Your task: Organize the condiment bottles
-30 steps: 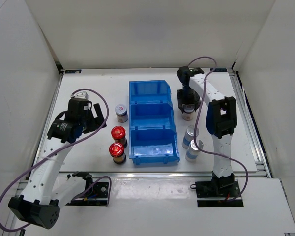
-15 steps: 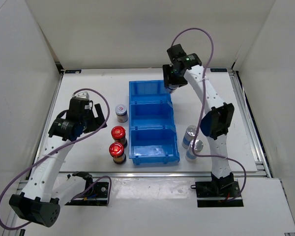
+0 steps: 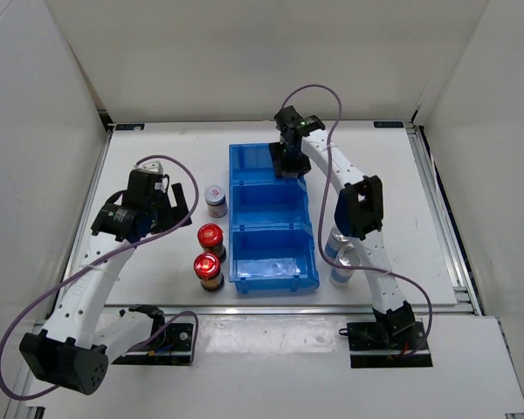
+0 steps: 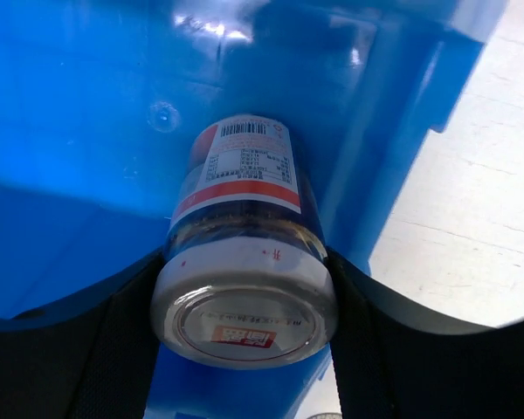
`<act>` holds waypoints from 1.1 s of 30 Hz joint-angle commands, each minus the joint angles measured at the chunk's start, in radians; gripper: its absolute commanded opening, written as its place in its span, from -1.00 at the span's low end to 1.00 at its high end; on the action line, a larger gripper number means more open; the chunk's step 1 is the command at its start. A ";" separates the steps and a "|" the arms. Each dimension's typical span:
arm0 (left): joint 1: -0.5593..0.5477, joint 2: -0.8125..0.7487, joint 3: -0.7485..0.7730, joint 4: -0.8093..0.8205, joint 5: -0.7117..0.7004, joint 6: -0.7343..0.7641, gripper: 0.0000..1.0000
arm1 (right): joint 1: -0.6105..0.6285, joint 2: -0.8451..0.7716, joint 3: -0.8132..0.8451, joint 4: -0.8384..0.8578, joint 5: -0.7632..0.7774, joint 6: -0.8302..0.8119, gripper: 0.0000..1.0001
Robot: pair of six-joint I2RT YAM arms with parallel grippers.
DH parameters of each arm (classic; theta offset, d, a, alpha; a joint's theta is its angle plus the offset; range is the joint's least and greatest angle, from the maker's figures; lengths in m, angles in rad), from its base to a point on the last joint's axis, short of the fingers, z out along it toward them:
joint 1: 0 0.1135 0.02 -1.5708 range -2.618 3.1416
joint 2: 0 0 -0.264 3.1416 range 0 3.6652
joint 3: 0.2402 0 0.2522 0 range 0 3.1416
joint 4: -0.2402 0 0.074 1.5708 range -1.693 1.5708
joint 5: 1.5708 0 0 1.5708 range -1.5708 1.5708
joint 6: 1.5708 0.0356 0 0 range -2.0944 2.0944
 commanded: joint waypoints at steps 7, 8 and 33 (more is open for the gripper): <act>0.005 0.001 -0.021 0.050 0.056 0.030 1.00 | 0.003 -0.018 0.106 0.036 0.049 0.013 1.00; 0.005 -0.008 -0.021 0.051 0.056 0.039 1.00 | 0.003 -0.032 0.115 0.036 0.049 0.013 1.00; -0.006 0.607 0.316 0.351 0.140 -0.105 1.00 | -0.101 -0.571 -0.192 -0.046 -0.181 0.026 1.00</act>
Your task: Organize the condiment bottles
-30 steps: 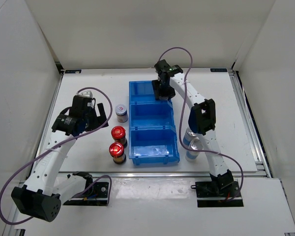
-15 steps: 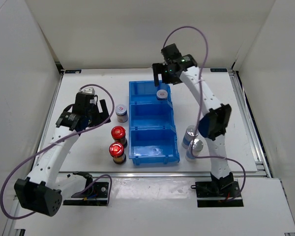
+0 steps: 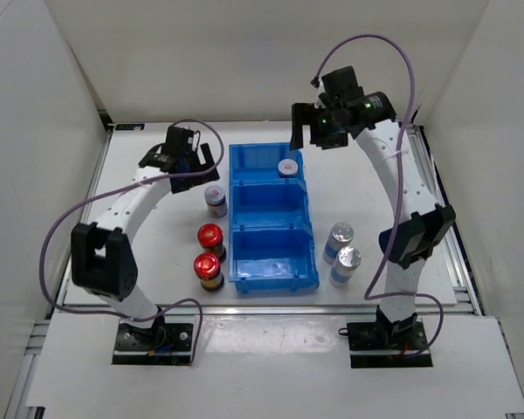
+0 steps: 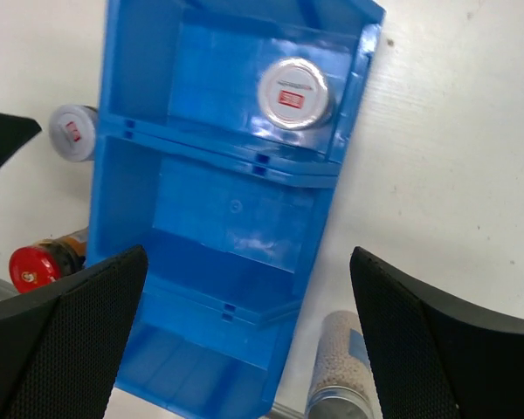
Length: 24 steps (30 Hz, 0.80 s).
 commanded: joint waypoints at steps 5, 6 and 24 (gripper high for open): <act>-0.003 0.109 0.062 0.076 0.092 -0.085 1.00 | -0.119 -0.002 -0.035 -0.029 -0.119 0.018 1.00; -0.003 0.109 0.045 0.085 0.105 -0.094 1.00 | -0.128 -0.002 -0.035 -0.029 -0.119 0.018 1.00; -0.003 0.178 -0.073 0.216 0.166 -0.162 0.82 | -0.165 -0.012 -0.053 -0.029 -0.131 -0.001 1.00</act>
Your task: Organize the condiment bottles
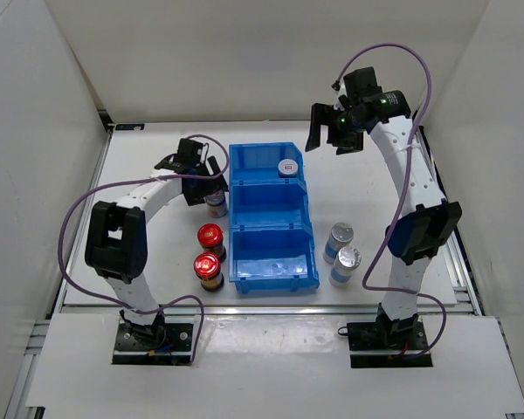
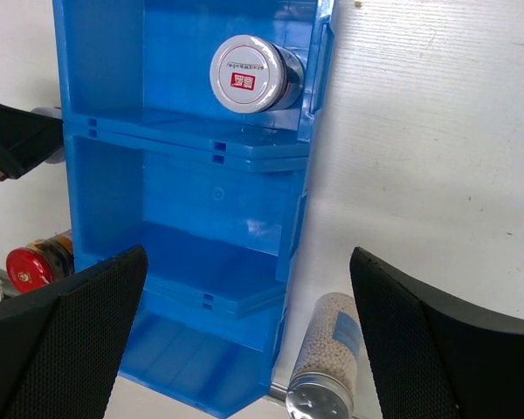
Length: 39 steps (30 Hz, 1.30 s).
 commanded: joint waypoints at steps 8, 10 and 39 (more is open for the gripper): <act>-0.003 -0.064 0.022 0.015 -0.025 0.018 -0.16 | -0.046 -0.031 0.009 -0.001 -0.013 0.001 1.00; -0.003 -0.093 0.049 -0.013 -0.085 0.037 -0.35 | -0.058 -0.031 -0.014 -0.001 -0.022 0.002 1.00; -0.167 0.308 0.792 -0.147 -0.082 0.067 -0.79 | -0.181 -0.109 -0.107 0.009 -0.034 0.020 1.00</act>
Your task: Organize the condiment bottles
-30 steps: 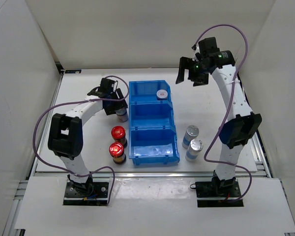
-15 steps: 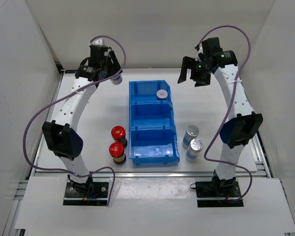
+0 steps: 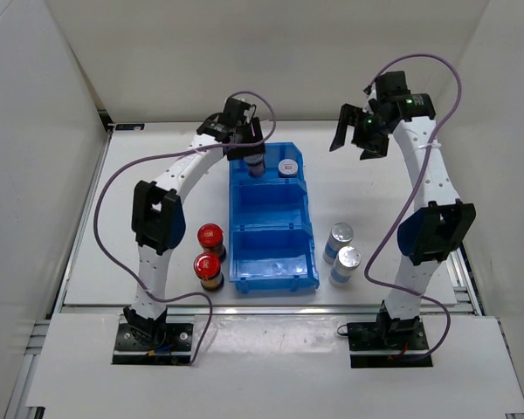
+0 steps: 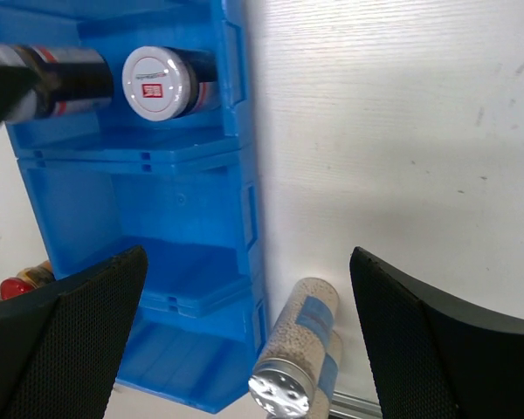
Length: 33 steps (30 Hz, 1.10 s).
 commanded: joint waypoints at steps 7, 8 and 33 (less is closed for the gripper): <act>0.018 -0.020 -0.074 0.036 0.017 -0.032 -0.74 | -0.069 -0.078 -0.017 0.003 -0.033 -0.008 1.00; 0.018 -0.005 -0.074 0.036 0.017 -0.023 -0.68 | -0.078 -0.078 -0.026 0.003 -0.033 -0.008 1.00; 0.096 -0.196 0.107 0.046 0.103 -0.029 1.00 | 0.011 -0.001 -0.099 -0.258 0.126 0.017 1.00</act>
